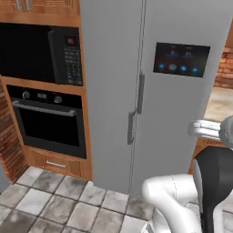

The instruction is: Move the hot dog bun to the plate on the dining table and place the condiment next to that plate. Then navigate to the fridge and take the sausage and place it on the plate as well.

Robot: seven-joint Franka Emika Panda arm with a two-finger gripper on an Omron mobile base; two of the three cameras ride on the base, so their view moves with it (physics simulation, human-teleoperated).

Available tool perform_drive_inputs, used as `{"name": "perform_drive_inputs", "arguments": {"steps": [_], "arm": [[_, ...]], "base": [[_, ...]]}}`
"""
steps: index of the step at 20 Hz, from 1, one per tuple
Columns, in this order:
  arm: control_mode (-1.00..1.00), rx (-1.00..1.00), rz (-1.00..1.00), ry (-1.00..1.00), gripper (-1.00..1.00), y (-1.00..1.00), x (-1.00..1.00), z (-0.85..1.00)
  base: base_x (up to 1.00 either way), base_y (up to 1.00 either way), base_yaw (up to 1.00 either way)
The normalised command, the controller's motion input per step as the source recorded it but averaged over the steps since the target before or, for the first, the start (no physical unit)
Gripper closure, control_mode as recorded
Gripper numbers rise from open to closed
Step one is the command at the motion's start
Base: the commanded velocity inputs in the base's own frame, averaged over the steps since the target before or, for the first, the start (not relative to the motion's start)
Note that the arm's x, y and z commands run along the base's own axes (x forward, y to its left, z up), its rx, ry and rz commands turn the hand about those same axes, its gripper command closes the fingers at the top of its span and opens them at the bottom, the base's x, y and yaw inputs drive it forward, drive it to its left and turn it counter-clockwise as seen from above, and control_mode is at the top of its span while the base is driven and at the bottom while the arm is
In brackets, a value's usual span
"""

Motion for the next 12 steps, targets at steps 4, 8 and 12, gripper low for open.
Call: {"name": "perform_drive_inputs", "arguments": {"steps": [4, 8, 12], "arm": [[1.00, 0.00, 0.00, 0.00, -1.00, 0.00, 0.00, 0.00], [1.00, 0.00, 0.00, 0.00, -1.00, 0.00, 0.00, 0.00], [1.00, 0.00, 0.00, 0.00, -1.00, 0.00, 0.00, 0.00]], "base": [[0.29, 0.72, -0.37], [0.18, 0.61, -0.28], [0.16, 0.56, -0.31]]}}
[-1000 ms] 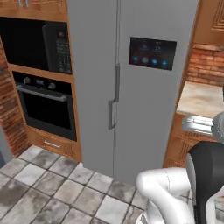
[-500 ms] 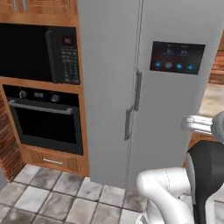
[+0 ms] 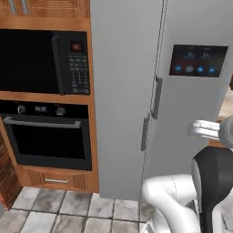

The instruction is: Move the hot dog bun to the plate on the dining table and place the condiment next to that plate. Then navigate to the fridge and take the sausage and place it on the plate as well.

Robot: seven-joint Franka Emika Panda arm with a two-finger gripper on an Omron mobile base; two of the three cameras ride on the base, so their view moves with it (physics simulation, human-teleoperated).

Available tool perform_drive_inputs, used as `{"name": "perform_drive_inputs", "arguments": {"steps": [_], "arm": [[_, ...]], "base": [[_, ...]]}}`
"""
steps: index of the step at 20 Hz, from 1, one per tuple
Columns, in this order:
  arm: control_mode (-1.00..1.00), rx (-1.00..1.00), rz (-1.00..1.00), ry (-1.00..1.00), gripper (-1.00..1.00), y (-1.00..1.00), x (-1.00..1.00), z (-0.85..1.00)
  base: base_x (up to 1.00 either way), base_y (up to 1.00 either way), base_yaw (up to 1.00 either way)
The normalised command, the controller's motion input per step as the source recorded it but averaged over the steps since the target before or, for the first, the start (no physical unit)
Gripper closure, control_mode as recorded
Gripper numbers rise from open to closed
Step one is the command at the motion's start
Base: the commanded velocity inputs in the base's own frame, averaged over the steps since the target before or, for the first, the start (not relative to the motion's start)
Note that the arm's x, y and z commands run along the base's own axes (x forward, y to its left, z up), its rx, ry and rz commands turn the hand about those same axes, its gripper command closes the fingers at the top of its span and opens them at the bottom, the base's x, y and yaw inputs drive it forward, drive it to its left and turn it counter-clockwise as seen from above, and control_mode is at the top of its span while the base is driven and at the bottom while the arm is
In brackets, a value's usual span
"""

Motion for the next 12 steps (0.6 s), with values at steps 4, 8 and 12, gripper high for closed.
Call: {"name": "perform_drive_inputs", "arguments": {"steps": [4, 8, 12], "arm": [[1.00, 0.00, 0.00, 0.00, -1.00, 0.00, 0.00, 0.00], [1.00, 0.00, 0.00, 0.00, -1.00, 0.00, 0.00, 0.00], [1.00, 0.00, 0.00, 0.00, -1.00, 0.00, 0.00, 0.00]], "base": [[0.13, 0.44, -0.39], [0.13, 0.39, -0.35], [0.12, 0.05, -0.08]]}}
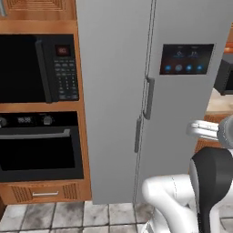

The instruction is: Move the hot dog bun to the plate on the dining table and place the condiment next to that plate. Then navigate to the fridge and take the sausage and place it on the plate as well.

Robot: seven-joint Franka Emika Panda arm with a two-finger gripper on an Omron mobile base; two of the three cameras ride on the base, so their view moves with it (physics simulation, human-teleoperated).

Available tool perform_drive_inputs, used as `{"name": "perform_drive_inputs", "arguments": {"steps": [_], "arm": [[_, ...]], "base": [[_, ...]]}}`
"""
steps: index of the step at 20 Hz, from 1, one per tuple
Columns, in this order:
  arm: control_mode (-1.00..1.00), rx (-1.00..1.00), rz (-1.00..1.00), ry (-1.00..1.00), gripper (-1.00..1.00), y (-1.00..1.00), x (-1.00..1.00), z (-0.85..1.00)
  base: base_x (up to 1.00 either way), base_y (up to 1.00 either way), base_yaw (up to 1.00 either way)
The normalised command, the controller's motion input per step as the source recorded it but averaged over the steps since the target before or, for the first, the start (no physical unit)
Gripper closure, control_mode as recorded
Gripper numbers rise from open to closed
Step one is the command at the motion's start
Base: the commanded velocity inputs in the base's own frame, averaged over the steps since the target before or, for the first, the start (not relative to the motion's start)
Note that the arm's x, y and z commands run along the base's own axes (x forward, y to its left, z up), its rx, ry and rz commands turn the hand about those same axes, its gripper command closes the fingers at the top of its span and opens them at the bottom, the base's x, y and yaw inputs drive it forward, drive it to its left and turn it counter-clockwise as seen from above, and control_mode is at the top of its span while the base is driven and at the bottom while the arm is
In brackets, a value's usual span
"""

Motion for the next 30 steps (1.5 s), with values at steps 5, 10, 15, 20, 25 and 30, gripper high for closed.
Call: {"name": "perform_drive_inputs", "arguments": {"steps": [5, 10, 15, 20, 25, 30], "arm": [[1.00, 0.00, 0.00, 0.00, -1.00, 0.00, 0.00, 0.00], [1.00, 0.00, 0.00, 0.00, -1.00, 0.00, 0.00, 0.00], [1.00, 0.00, 0.00, 0.00, -1.00, 0.00, 0.00, 0.00], [1.00, 0.00, 0.00, 0.00, -1.00, 0.00, 0.00, 0.00], [1.00, 0.00, 0.00, 0.00, -1.00, 0.00, 0.00, 0.00], [-1.00, 0.00, 0.00, 0.01, -1.00, 0.00, 0.04, 0.00]], "base": [[0.27, 0.01, -0.08], [0.33, 0.00, -0.10], [0.00, 0.00, -0.05], [-0.04, 0.02, 0.00], [0.00, 0.00, 0.00], [0.04, 0.00, 0.00]]}}
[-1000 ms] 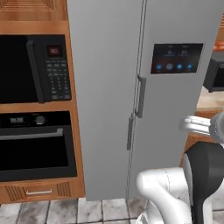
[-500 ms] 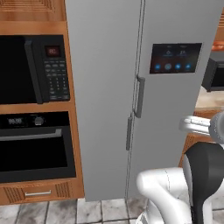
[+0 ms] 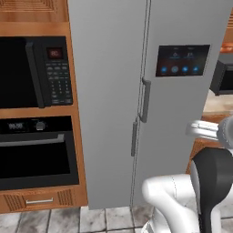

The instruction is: Move the hot dog bun to the plate on the dining table and place the condiment next to that plate. Then navigate to the fridge and take the sausage and place it on the plate as well.

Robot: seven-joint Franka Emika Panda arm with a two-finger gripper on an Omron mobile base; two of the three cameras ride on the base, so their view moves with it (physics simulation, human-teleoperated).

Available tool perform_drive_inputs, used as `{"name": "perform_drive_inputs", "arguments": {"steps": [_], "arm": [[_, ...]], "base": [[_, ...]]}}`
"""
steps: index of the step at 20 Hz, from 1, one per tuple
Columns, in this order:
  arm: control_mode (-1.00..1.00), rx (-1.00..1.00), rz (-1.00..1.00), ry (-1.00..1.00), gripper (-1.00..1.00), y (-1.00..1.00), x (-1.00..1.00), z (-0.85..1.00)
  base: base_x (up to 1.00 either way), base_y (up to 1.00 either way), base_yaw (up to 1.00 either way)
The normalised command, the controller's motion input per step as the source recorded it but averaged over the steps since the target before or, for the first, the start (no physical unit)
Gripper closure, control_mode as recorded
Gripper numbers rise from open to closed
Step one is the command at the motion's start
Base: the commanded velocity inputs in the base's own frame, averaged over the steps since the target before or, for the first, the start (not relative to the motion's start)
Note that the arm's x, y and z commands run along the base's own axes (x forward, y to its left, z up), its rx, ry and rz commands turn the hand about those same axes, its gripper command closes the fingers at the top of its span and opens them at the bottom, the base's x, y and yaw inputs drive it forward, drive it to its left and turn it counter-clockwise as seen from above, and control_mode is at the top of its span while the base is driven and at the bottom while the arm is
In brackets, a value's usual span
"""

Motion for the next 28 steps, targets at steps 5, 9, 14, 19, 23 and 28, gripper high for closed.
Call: {"name": "perform_drive_inputs", "arguments": {"steps": [5, 9, 14, 19, 23, 28], "arm": [[-1.00, 0.02, 0.00, 0.02, -1.00, -0.05, 0.58, 0.00], [-1.00, 0.04, 0.00, 0.01, -1.00, 0.00, 0.96, 0.00], [-1.00, 0.01, 0.00, 0.01, -1.00, 0.00, 0.73, 0.00], [-1.00, 0.00, 0.04, -0.01, -1.00, -0.01, 0.36, -0.05], [-1.00, 0.00, 0.20, 0.00, -1.00, -0.06, 0.52, -0.13], [-1.00, 0.00, 0.20, 0.00, -1.00, -0.01, 0.60, -0.15]], "base": [[0.00, 0.00, 0.00], [0.00, 0.00, 0.00], [0.00, 0.00, 0.00], [0.00, 0.00, 0.00], [0.00, 0.00, 0.00], [0.00, 0.00, 0.00]]}}
